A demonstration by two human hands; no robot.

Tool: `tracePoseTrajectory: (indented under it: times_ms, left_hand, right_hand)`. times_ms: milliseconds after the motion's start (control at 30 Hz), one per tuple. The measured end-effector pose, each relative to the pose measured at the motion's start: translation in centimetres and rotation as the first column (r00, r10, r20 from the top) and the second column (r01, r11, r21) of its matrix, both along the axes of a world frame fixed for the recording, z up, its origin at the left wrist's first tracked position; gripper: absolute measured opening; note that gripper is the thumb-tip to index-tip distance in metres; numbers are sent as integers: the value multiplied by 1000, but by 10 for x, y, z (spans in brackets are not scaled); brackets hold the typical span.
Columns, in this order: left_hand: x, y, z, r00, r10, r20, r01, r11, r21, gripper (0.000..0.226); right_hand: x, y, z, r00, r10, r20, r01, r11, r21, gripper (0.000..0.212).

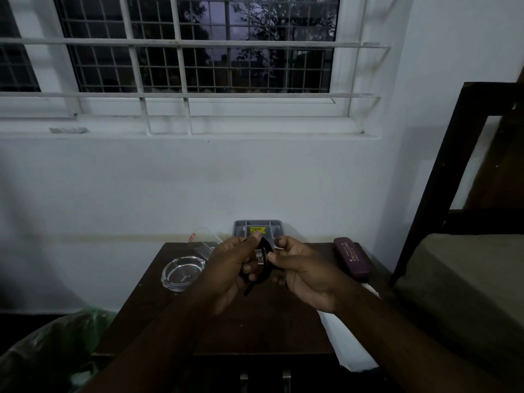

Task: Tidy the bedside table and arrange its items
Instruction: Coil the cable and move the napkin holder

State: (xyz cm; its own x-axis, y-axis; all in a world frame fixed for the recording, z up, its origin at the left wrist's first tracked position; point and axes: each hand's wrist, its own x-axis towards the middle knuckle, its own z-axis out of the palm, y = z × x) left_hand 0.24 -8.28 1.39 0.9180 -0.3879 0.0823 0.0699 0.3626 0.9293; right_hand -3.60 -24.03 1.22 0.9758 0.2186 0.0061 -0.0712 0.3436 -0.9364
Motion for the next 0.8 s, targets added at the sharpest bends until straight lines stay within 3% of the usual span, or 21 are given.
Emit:
tracePoseTrajectory:
  times_ms: [100,200,333,433,533,633,733,800]
  left_hand:
    - [-2,0,-1,1000,-5,-22,6,999,41,26]
    - [-3,1,-4,999,22,-27,-20,996,86,29]
    - [-1,3,-7,997,49,-67,-45,998,51,26]
    - [-1,2,-8,993,66,-93,-67,998,-10,29]
    - [-1,0,-10,993,91,-73,-91,996,11,36]
    - [-1,0,-10,995,101,23,-103,984,146,36]
    - [5,9,-5,925,141,353,-287,870,402,33]
    - [10,15,-1,832,120,541,-412,787,459,28]
  right_hand:
    - [-5,0,4,993,-3,118,24,984,-179,18]
    - [-9,1,3,925,-72,374,260,836,-482,11]
    - [-9,10,-2,768,-75,636,540,610,-580,14]
    - [-5,18,-8,732,-138,668,632,505,-588,19]
    - [-6,26,-12,800,-180,572,571,518,-636,23]
    - [-8,24,-7,853,-203,481,499,584,-640,21]
    - [-11,22,1,902,-232,365,419,679,-603,25]
    - [-13,24,3,947,-245,207,320,759,-567,26]
